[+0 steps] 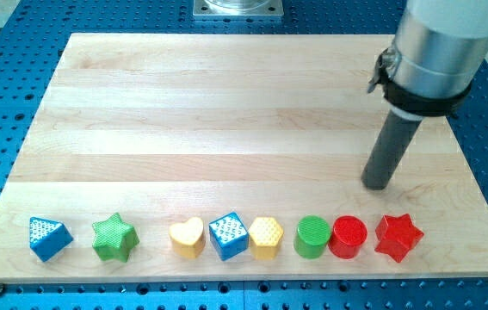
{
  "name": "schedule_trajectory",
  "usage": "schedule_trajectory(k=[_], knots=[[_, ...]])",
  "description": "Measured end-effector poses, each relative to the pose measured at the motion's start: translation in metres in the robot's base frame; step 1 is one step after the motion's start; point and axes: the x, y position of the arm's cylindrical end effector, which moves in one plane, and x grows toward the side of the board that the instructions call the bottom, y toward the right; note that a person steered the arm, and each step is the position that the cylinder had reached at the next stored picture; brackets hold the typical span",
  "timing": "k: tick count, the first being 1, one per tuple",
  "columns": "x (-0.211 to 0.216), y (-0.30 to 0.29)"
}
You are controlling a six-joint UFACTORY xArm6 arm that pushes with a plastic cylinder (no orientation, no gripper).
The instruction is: Move the red star into the red circle
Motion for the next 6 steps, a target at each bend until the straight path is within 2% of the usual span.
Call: schedule_trajectory(k=[1, 3, 4, 5, 6], knots=[[-0.001, 0.019], [0.051, 0.105], [0.102, 0.102], [0.109, 0.082], [0.097, 0.047]])
